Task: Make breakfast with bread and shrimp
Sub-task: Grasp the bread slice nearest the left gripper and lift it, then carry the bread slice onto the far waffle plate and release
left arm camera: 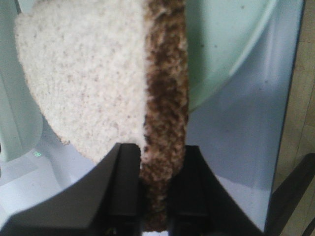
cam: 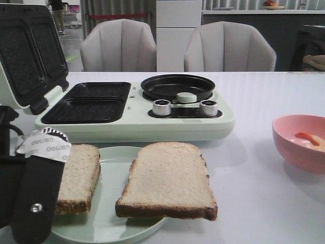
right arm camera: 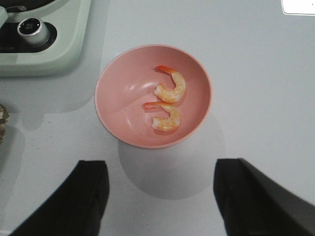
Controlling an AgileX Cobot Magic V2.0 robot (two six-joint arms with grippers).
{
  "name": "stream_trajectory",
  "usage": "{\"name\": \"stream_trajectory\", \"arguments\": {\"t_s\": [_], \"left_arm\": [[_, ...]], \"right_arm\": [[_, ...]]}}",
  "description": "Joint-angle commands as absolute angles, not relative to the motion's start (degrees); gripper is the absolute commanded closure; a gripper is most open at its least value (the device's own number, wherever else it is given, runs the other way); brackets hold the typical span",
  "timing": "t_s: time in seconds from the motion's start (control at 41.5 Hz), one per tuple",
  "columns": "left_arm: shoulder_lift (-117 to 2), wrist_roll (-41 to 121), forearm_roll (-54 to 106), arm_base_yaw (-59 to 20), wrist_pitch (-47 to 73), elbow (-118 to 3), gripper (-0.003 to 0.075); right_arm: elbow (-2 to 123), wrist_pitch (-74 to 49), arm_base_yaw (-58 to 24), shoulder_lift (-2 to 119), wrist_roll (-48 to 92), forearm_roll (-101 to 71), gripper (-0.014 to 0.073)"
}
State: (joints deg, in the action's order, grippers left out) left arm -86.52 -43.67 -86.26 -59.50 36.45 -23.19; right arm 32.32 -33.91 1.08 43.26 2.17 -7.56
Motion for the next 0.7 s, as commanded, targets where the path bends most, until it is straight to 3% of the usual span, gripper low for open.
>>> {"name": "stream_trajectory", "arguments": {"t_s": [0.0,0.41,0.554,0.675], "left_arm": [[-84.03,-45.13,-86.66,-61.21,38.75,-24.06,0.0621],[-66.96,-45.62,-93.26,-72.40,60.98,-24.06,0.0620],[-60.48,-45.62,-106.59,-72.76,61.64,-24.06,0.0620],[-59.18,-45.59,-106.58,-71.35,59.42,-27.27,0.0620]], "right_arm": [[33.92,-30.24,1.38,43.26,2.49,-7.13,0.0036],[33.92,-30.24,1.38,43.26,2.49,-7.13,0.0036],[33.92,-30.24,1.38,43.26,2.49,-7.13,0.0036],[33.92,-30.24,1.38,43.26,2.49,-7.13,0.0036]]}}
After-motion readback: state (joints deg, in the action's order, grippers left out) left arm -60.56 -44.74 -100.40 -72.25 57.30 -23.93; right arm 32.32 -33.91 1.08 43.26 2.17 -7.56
